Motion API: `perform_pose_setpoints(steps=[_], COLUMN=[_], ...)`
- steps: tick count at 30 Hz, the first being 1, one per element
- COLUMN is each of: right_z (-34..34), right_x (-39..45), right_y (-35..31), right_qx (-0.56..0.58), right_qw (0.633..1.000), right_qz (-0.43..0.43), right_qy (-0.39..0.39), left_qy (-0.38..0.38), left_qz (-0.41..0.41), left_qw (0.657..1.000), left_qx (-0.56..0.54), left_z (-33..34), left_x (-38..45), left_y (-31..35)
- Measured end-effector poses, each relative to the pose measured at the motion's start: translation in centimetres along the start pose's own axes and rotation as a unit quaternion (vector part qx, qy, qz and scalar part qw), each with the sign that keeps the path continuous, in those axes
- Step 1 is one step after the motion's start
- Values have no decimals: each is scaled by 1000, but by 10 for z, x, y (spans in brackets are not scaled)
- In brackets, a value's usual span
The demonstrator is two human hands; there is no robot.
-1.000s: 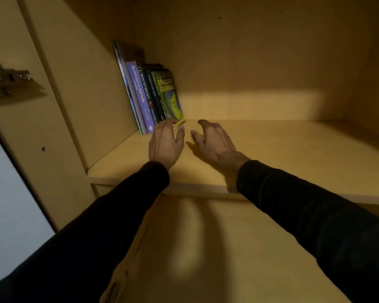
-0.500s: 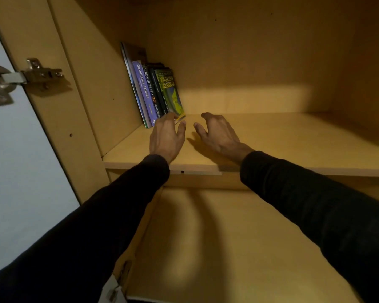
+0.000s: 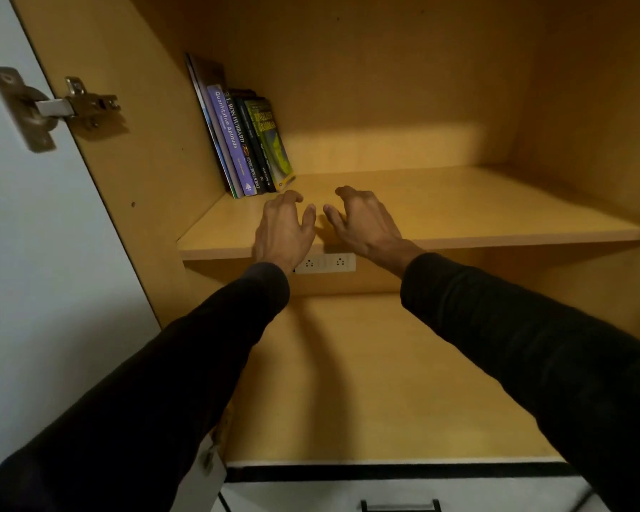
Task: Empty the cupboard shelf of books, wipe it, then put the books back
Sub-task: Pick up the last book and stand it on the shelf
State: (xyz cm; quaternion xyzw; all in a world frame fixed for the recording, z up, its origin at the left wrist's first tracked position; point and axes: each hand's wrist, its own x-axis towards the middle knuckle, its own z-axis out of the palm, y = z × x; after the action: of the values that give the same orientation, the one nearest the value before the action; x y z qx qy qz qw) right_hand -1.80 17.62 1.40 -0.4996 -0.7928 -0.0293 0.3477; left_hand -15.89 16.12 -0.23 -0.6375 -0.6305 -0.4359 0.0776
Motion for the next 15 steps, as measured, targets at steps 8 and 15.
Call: perform_pose_setpoints(steps=[8, 15], right_z=[-35, -70], right_x=[-35, -74], right_y=[8, 19], right_qx=[-13, -20], right_qw=[1000, 999], right_qz=[18, 25], right_qy=[4, 3], left_qy=[-5, -2], left_qz=[16, 14], left_qw=[1000, 1000], left_qx=[-5, -1], left_z=[-14, -23], left_x=[-29, -58], left_y=[29, 59])
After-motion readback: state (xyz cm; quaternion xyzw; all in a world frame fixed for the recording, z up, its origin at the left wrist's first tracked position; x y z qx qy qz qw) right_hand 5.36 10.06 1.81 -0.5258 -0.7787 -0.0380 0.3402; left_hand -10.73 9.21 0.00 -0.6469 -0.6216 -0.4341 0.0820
